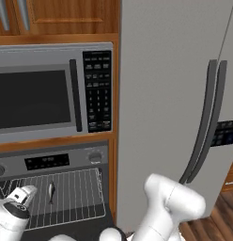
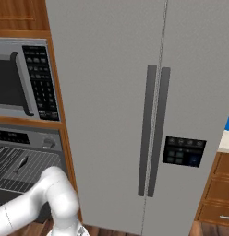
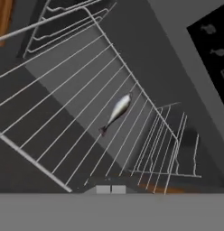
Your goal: Take the fish from the oven and place it on the plate on the counter.
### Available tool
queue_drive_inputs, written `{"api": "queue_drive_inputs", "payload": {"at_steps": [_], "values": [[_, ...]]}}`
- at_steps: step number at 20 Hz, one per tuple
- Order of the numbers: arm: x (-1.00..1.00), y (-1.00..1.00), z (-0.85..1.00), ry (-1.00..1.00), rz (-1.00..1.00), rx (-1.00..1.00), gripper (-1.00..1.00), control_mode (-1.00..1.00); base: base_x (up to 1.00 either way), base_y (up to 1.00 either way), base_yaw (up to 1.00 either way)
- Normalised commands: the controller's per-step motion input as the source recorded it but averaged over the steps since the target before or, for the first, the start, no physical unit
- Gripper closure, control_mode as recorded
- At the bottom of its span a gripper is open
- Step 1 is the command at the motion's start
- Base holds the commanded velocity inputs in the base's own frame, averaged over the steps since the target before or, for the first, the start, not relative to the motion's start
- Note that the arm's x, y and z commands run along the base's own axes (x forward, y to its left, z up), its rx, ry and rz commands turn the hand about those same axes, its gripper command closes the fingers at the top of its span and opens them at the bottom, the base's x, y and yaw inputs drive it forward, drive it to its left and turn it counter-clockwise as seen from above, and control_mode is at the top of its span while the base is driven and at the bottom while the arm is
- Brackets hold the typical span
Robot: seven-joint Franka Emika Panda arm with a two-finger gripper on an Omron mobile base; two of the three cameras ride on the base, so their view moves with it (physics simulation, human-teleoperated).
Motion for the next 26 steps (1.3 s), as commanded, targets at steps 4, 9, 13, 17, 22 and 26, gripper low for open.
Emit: {"api": "queue_drive_inputs", "payload": {"at_steps": [4, 9, 13, 17, 22, 26], "values": [[0.22, -0.52, 0.0, 0.0, -0.44, 0.46, 1.0, -1.0, 0.0, 0.0, 0.0], [0.34, -0.49, 0.24, 0.22, -0.47, 0.38, 1.0, -1.0, 0.0, 0.0, 0.0], [0.48, -0.51, 0.34, 0.44, -0.38, 0.26, 1.0, -1.0, 0.0, 0.0, 0.0], [0.58, -0.04, 0.02, 0.12, -0.15, 0.15, -1.0, -1.0, 0.0, 0.0, 0.0], [0.43, 0.04, -0.23, 0.0, 0.0, 0.04, -1.0, -1.0, 0.0, 0.0, 0.0], [0.32, 0.0, -0.33, -0.06, 0.0, 0.08, -1.0, -1.0, 0.0, 0.0, 0.0]]}}
